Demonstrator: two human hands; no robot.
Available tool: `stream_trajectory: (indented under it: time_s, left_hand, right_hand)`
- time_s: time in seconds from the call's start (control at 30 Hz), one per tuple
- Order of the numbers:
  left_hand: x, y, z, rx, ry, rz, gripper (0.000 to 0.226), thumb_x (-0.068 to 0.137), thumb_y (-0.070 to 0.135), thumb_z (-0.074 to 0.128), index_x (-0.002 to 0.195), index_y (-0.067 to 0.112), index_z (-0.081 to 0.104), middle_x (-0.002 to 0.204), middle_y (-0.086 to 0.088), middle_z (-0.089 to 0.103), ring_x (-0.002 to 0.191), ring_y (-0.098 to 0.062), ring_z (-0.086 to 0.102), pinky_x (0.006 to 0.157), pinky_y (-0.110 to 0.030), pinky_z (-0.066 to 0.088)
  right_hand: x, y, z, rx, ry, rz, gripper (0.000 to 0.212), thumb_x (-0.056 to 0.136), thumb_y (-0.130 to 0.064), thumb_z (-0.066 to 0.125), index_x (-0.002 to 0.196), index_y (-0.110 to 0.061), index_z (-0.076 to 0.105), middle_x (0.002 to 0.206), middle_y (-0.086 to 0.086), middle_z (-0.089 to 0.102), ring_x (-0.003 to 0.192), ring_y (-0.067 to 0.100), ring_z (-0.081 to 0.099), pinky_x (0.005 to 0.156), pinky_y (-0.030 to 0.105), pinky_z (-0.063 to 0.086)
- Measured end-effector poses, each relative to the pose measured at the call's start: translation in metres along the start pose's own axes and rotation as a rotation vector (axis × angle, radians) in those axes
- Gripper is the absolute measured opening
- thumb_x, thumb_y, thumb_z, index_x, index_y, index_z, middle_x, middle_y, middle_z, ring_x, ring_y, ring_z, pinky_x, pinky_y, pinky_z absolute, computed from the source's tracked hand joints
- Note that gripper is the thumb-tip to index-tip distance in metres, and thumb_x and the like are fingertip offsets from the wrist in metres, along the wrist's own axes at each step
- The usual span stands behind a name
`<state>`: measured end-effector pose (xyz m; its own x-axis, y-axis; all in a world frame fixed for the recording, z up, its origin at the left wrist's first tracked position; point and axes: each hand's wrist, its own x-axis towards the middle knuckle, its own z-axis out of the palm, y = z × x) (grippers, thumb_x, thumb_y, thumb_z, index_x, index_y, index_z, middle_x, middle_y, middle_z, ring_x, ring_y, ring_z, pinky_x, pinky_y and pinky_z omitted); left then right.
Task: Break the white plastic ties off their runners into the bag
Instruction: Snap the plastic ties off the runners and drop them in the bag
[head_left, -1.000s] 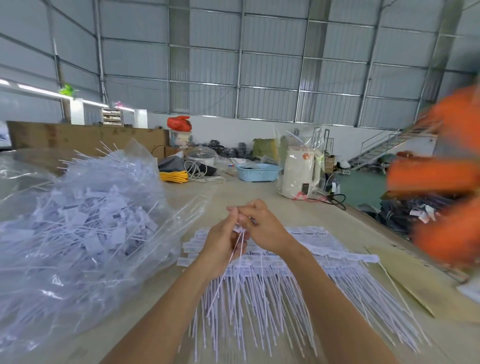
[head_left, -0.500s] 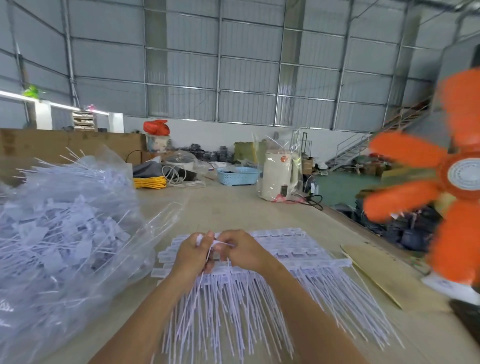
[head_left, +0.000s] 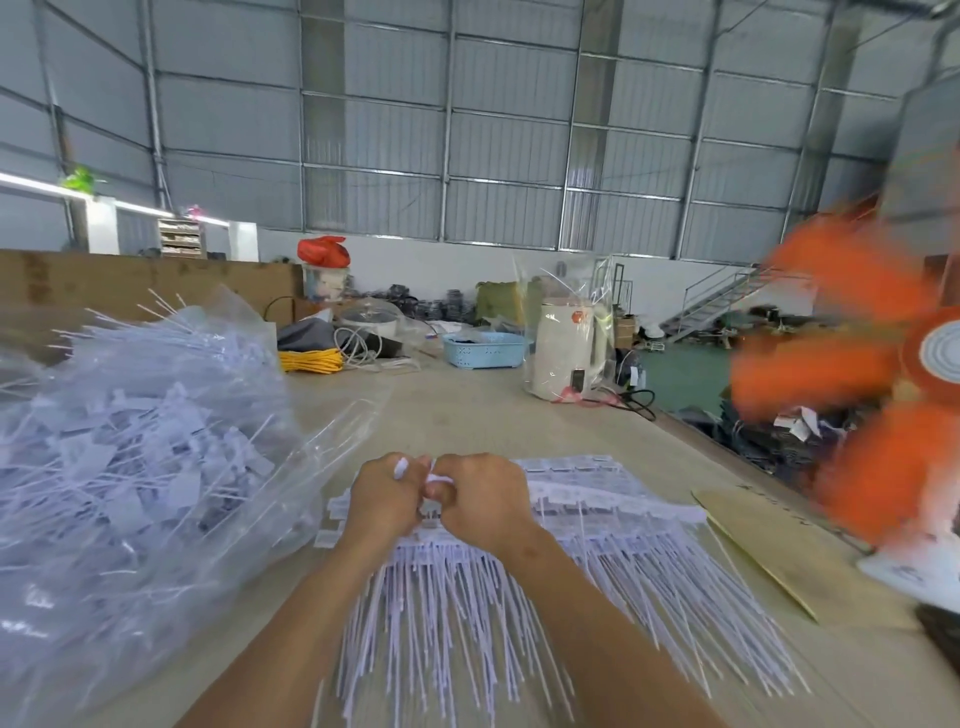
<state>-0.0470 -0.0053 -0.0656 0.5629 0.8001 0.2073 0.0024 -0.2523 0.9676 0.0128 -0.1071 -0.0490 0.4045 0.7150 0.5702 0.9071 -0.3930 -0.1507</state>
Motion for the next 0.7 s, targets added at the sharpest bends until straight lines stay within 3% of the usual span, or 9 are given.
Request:
stream_trajectory:
  time_s: [0.13,0.2,0.23,0.3,0.4,0.47,0.57,0.63,0.7]
  left_hand:
    - [-0.003,0.001,-0.001,0.03,0.023,0.025,0.034,0.092,0.013,0.052,0.058,0.012,0.058,0.045,-0.002,0.051,0.036,-0.014,0.042,0.038,-0.023,0.034]
    - [-0.001,-0.004,-0.011,0.147,0.04,-0.038,0.026,0.096,0.014,0.047,0.078,0.007,0.065,0.067,-0.011,0.063,0.06,-0.023,0.059,0.053,-0.031,0.049]
    - [0.004,-0.01,-0.018,0.147,0.079,-0.087,0.024,0.097,0.018,0.047,0.093,0.003,0.065,0.081,-0.016,0.065,0.072,-0.025,0.059,0.064,-0.033,0.049]
    - [0.005,-0.012,-0.025,-0.016,0.064,-0.138,0.024,0.096,0.026,0.052,0.1,0.004,0.063,0.075,-0.015,0.062,0.065,-0.023,0.053,0.057,-0.028,0.042]
    - [-0.004,-0.003,-0.013,-0.272,-0.037,-0.094,0.023,0.095,0.024,0.056,0.079,0.007,0.055,0.042,0.002,0.05,0.034,-0.01,0.041,0.036,-0.018,0.029]
    - [-0.012,0.004,-0.005,-0.341,-0.105,-0.037,0.018,0.095,0.016,0.055,0.079,0.008,0.06,0.045,0.002,0.055,0.037,-0.009,0.044,0.036,-0.017,0.031]
    - [-0.012,0.007,-0.003,-0.425,-0.238,-0.065,0.018,0.093,0.006,0.049,0.084,0.009,0.064,0.066,-0.009,0.061,0.059,-0.019,0.049,0.051,-0.026,0.034]
    - [-0.013,0.007,-0.004,-0.508,-0.314,-0.159,0.023,0.1,0.015,0.041,0.091,0.006,0.06,0.062,-0.008,0.06,0.06,-0.019,0.044,0.054,-0.028,0.029]
    - [-0.013,0.006,-0.006,-0.606,-0.367,-0.25,0.048,0.102,0.042,0.032,0.088,0.005,0.058,0.058,-0.008,0.061,0.054,-0.018,0.048,0.049,-0.027,0.032]
  right_hand:
    - [-0.005,-0.007,-0.017,-0.066,0.023,-0.109,0.016,0.09,-0.025,0.052,0.1,-0.021,0.065,0.094,0.004,0.07,0.089,0.027,0.063,0.064,0.026,0.036]
    - [-0.005,-0.015,-0.034,-0.05,0.2,-0.188,0.008,0.085,-0.019,0.058,0.086,-0.018,0.066,0.077,0.003,0.068,0.072,0.027,0.063,0.061,0.027,0.041]
    - [-0.002,-0.02,-0.044,0.023,0.315,-0.199,0.009,0.082,-0.019,0.062,0.074,-0.015,0.063,0.064,0.003,0.063,0.059,0.026,0.059,0.055,0.027,0.039]
    - [0.006,-0.027,-0.064,0.344,0.375,-0.158,0.021,0.079,-0.026,0.064,0.062,-0.015,0.057,0.054,0.003,0.051,0.052,0.023,0.048,0.05,0.028,0.036]
    - [0.012,-0.026,-0.064,0.695,0.168,-0.12,0.024,0.082,-0.018,0.066,0.063,-0.006,0.058,0.062,0.015,0.056,0.06,0.02,0.048,0.059,0.033,0.04]
    - [0.009,-0.023,-0.049,0.673,0.1,-0.127,0.017,0.084,-0.008,0.064,0.068,-0.003,0.063,0.067,0.013,0.058,0.066,0.021,0.051,0.065,0.033,0.041]
    - [0.003,-0.013,-0.022,0.592,0.079,-0.075,0.009,0.084,-0.014,0.067,0.087,-0.007,0.072,0.088,0.006,0.056,0.086,0.016,0.054,0.078,0.026,0.041]
    - [0.002,-0.007,-0.009,0.595,0.064,0.004,0.019,0.084,-0.021,0.068,0.101,-0.014,0.072,0.099,0.006,0.05,0.094,0.015,0.053,0.084,0.023,0.042]
    - [0.001,-0.002,0.0,0.528,0.068,0.012,0.032,0.083,-0.031,0.068,0.113,-0.019,0.066,0.107,0.007,0.049,0.101,0.016,0.053,0.088,0.03,0.045]
